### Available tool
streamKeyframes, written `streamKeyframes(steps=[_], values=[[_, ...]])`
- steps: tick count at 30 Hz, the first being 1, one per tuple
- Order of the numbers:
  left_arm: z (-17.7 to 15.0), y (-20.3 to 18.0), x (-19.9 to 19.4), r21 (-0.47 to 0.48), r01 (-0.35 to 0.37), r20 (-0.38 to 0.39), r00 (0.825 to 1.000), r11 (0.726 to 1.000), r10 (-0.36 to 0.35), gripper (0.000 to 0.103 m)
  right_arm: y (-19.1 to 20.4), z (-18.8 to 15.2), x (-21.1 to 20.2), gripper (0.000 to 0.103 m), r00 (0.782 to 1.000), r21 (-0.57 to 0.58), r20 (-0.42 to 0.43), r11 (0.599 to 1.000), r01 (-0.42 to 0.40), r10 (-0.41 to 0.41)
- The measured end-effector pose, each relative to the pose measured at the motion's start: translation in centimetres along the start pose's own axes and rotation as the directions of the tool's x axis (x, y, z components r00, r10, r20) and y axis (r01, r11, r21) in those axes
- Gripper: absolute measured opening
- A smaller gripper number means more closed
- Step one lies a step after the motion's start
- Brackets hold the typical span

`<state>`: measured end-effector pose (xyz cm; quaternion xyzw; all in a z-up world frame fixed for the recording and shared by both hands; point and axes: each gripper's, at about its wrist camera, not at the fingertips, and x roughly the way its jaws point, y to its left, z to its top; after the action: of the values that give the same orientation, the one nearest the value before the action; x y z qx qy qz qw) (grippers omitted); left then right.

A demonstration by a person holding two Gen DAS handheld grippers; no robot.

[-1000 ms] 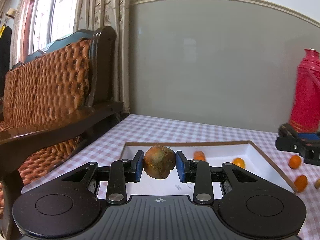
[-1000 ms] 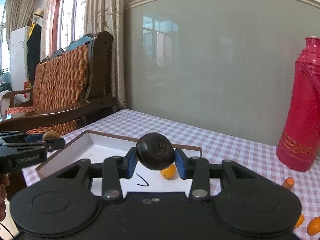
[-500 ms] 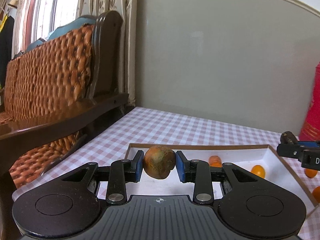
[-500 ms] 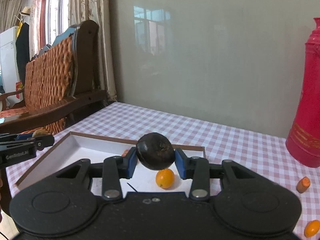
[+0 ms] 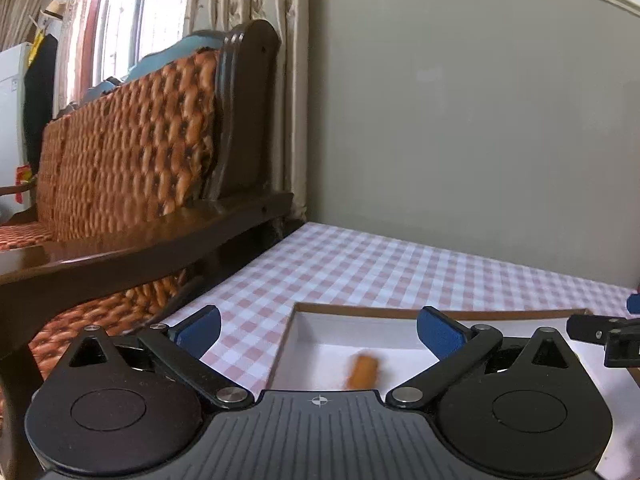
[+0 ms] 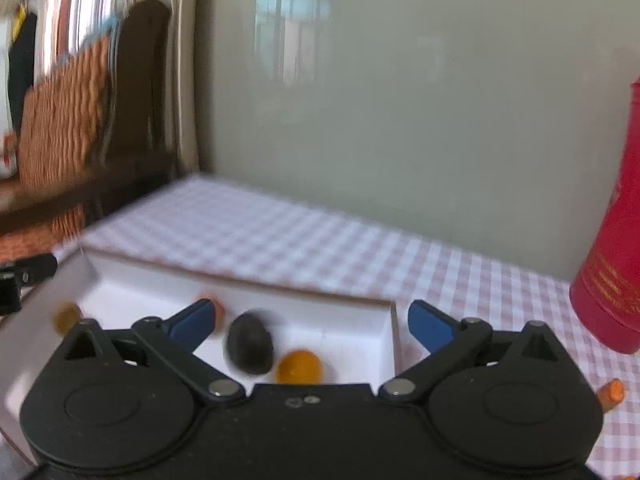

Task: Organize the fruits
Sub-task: 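Open both tools to drop the brown and dark fruits into the tray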

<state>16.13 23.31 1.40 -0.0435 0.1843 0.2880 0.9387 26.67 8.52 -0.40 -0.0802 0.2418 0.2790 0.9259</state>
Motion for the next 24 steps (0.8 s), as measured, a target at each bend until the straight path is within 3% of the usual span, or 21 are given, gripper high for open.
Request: streamKeyframes(steps=[24], values=[[-0.7,-0.1,-1.3,0.032,0.021,-0.031,0.999,0.999,-0.02,0.103,-0.1,-0.2,-1.4,0.097,1.0,-0.005,0.022,1.0,-0.01,0.01]])
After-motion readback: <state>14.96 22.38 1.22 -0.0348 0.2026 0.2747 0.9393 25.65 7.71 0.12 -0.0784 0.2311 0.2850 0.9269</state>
